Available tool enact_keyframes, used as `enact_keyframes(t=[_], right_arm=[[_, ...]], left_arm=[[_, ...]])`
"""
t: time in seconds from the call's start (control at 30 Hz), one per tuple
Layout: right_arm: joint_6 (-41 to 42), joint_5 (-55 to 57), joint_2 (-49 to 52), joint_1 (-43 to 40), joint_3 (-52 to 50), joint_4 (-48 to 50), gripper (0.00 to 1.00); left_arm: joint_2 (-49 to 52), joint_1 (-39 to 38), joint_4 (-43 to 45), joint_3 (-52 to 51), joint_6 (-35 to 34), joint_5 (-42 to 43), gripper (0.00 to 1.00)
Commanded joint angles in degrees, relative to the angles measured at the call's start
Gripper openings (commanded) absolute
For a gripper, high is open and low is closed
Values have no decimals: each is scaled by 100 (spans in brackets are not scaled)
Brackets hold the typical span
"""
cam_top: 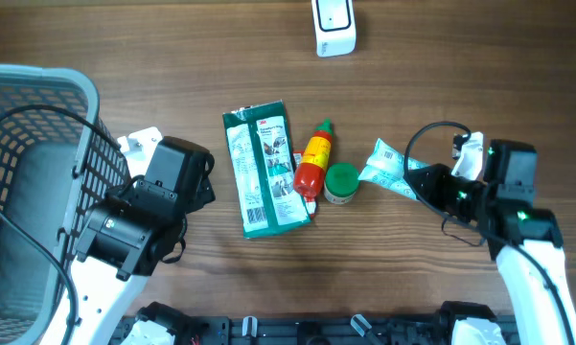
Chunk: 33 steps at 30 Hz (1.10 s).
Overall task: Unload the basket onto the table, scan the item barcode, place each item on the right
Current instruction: 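Raise the wipes pack to the barcode scanner with the right gripper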
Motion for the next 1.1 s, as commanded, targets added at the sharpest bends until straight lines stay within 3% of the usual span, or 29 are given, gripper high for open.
enact_keyframes(t=[0.0, 0.07, 0.13, 0.37, 0.5, 0.63, 0.67, 0.77, 1.07], right_arm=[[979, -935, -509, 20, 35, -238, 4], [1545, -1366, -584, 35, 35, -503, 4], [1517, -1709, -581, 166, 35, -546, 4], [1515, -785, -577, 1163, 35, -691, 4], [1471, -592, -577, 1235, 133, -376, 5], [756, 662, -564, 1235, 402, 553, 5], [337, 1436, -514, 1237, 407, 1207, 5], [-535, 2201, -254, 1235, 407, 2199, 5], [-3705, 3866, 2037, 1351, 407, 5805, 5]], left_arm=[[-9, 28, 2, -24, -98, -92, 100], [-9, 28, 2, -24, -101, -92, 100], [-9, 28, 2, -24, -101, -92, 100], [-9, 28, 2, -24, -101, -92, 100], [-9, 28, 2, -24, -98, -92, 100], [-9, 28, 2, -24, -98, -92, 100], [-9, 28, 2, -24, -101, -92, 100], [-9, 28, 2, -24, -101, -92, 100], [-9, 28, 2, -24, -101, -92, 100]])
